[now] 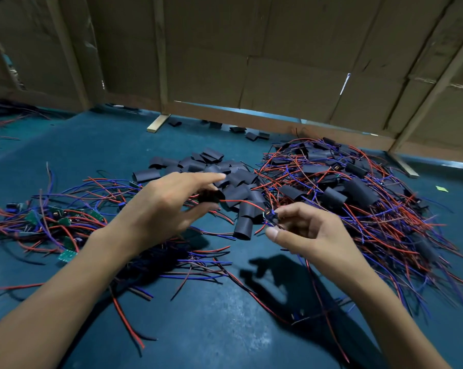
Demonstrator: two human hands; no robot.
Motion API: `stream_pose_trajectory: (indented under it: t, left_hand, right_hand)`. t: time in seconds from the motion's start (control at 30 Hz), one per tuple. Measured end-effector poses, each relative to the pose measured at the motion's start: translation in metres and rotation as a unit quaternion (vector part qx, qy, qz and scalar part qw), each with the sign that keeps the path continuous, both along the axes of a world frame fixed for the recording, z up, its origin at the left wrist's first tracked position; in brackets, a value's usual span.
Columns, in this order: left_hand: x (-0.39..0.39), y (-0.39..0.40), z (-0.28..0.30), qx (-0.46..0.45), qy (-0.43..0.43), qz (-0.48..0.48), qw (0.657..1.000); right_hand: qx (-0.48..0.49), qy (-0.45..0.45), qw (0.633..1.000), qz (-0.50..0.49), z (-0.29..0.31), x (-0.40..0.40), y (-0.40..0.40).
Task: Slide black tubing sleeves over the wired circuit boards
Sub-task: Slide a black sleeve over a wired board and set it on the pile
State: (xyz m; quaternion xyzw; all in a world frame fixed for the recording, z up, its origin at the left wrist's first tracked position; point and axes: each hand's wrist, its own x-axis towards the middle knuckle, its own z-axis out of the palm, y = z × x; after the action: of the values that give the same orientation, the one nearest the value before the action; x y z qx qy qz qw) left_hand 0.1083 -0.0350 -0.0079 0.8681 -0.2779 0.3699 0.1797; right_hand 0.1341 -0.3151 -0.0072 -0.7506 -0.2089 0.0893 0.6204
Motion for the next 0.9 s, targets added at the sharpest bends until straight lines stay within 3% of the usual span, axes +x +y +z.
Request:
stream_pose_trajectory:
  t: [0.27,0.47,0.7,0.9]
  left_hand:
    - [-0.002,-0.011,0.0,0.045,-0.011,-0.02,0.999]
    - [-0.005,-0.024,0.001,0.033,-0.001,-0.058,0.998]
    - [-0.009,-0.029,0.001,0.054,0.007,-0.071,0.996]
    - [-0.006,-0.028,0.0,0.059,0.017,-0.09,0.994]
  right_hand:
    - [0.103,0.075,0.99,0.061,0.003,0.001,0.003]
    - [0.033,0.006,0.999,0.04,0.001,-0.005,0.01]
    - [0.068,0.023,0.997,0.003,0.001,-0.009,0.017]
    - [0.049,-0.024,0.998,-0.026,0.001,-0.009,0.014]
